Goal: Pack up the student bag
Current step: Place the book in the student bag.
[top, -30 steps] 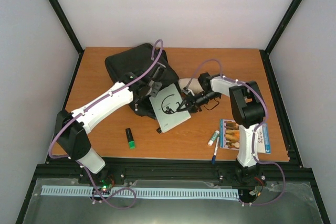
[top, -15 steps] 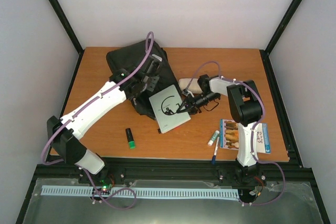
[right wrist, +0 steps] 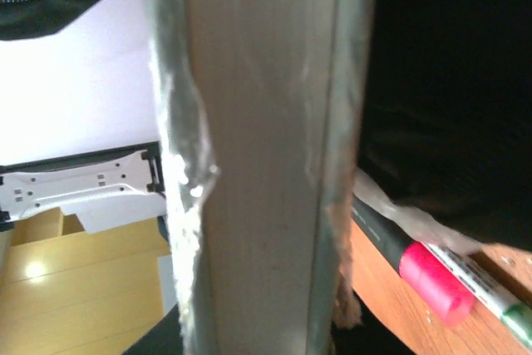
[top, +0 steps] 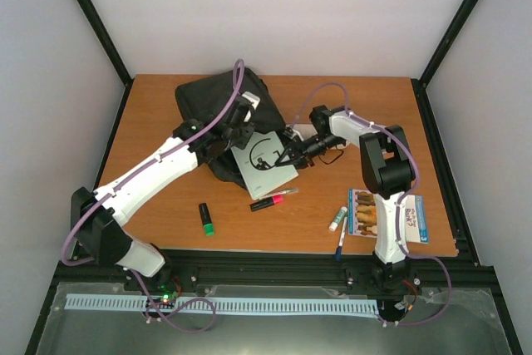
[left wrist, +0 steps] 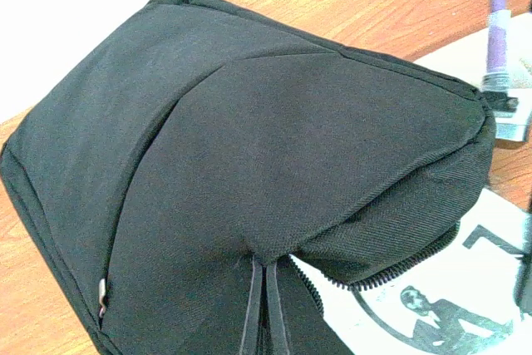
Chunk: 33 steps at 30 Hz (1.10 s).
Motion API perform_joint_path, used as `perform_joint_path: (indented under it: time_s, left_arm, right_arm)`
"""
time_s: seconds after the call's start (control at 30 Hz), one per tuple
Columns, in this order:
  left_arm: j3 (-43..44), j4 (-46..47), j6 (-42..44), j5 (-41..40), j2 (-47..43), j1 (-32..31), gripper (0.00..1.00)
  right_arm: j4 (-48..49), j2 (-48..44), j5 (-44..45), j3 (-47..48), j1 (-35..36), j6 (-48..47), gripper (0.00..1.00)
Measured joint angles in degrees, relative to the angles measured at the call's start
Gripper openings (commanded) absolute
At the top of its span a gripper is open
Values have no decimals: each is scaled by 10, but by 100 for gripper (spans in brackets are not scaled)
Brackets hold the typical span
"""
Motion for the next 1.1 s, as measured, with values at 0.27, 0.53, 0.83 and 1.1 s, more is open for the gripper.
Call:
perform_joint_path:
  time_s: [0.27,0.53,0.83,1.1]
  left_arm:
    - [-26,38,16,22,-5,0,1]
    - [-37,49,23,24,-9,4,1]
    - [-43,59,27,24,-10,4,1]
    - [-58,77,33,30,-10,5,1]
  right_arm:
    - [-24,79,-57,67,14,-12,3]
    - [-16,108,-68,120,19,6,3]
    - [-11,112,-83,133,19,14,4]
    - [70,115,-25,124,19,76,44]
